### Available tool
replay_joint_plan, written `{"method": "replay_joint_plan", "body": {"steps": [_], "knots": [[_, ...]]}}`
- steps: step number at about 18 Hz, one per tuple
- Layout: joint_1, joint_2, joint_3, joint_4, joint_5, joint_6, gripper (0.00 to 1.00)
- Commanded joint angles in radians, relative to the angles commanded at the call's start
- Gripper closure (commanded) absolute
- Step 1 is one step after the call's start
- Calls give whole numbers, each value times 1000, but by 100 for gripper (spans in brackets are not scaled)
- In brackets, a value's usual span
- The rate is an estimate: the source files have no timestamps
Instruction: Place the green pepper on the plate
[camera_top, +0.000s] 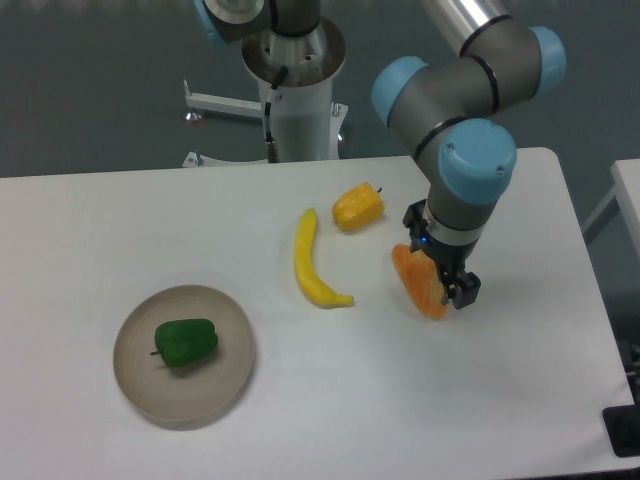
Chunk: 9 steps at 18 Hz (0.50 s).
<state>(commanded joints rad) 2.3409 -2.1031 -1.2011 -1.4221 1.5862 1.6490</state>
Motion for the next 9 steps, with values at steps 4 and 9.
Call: {"method": "replay_joint_plan", "body": {"steps": [4, 9], "knots": [[0, 2, -11, 0, -2, 0, 0], [2, 3, -11, 2, -3, 2, 0]]}}
